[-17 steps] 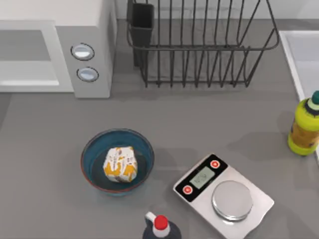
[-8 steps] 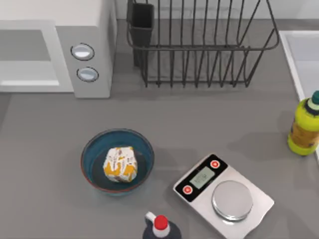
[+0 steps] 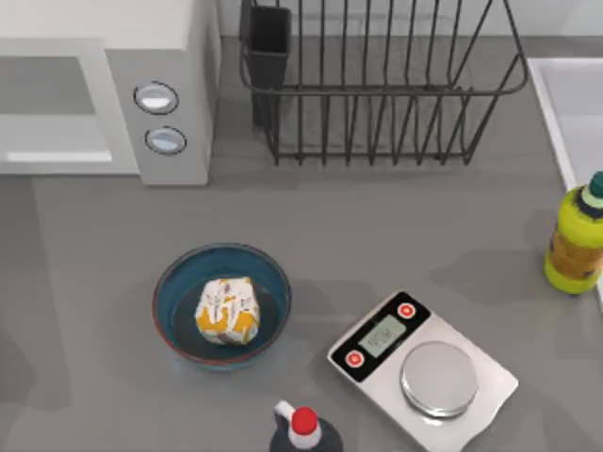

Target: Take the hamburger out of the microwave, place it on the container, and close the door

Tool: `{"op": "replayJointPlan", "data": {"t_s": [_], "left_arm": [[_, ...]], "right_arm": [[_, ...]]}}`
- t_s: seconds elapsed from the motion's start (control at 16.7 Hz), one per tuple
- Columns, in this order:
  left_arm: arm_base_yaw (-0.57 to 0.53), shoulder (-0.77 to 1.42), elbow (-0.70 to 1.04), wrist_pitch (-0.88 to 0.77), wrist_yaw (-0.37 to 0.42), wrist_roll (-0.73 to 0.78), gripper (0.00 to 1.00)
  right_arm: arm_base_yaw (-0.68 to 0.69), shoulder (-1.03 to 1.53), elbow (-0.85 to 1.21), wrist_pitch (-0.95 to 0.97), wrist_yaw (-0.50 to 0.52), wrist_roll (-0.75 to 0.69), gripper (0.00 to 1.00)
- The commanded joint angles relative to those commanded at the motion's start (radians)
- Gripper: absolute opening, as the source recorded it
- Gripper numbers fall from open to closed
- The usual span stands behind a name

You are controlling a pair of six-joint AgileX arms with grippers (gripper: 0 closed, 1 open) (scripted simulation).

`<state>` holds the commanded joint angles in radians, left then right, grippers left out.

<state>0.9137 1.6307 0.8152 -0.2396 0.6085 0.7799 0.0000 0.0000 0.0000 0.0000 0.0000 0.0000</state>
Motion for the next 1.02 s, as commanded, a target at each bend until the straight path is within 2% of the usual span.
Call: {"op": "replayJointPlan", "data": {"t_s": [0.18,0.54,1.02], "left_arm": [[-0.034,-0.061,-0.065,0.038,-0.017,-0.038,0.00],[-0.046,-0.075,-0.084,0.043,-0.025,-0.055,0.00],[-0.326,-0.364,-0.339,0.140,-0.186,-0.318,0.00]], "right_arm": [[0.000,0.000,0.000,0.000,0.000,0.000,1.00],[0.000,0.000,0.000,0.000,0.000,0.000,1.00],[0.000,0.000,0.000,0.000,0.000,0.000,1.00]]}}
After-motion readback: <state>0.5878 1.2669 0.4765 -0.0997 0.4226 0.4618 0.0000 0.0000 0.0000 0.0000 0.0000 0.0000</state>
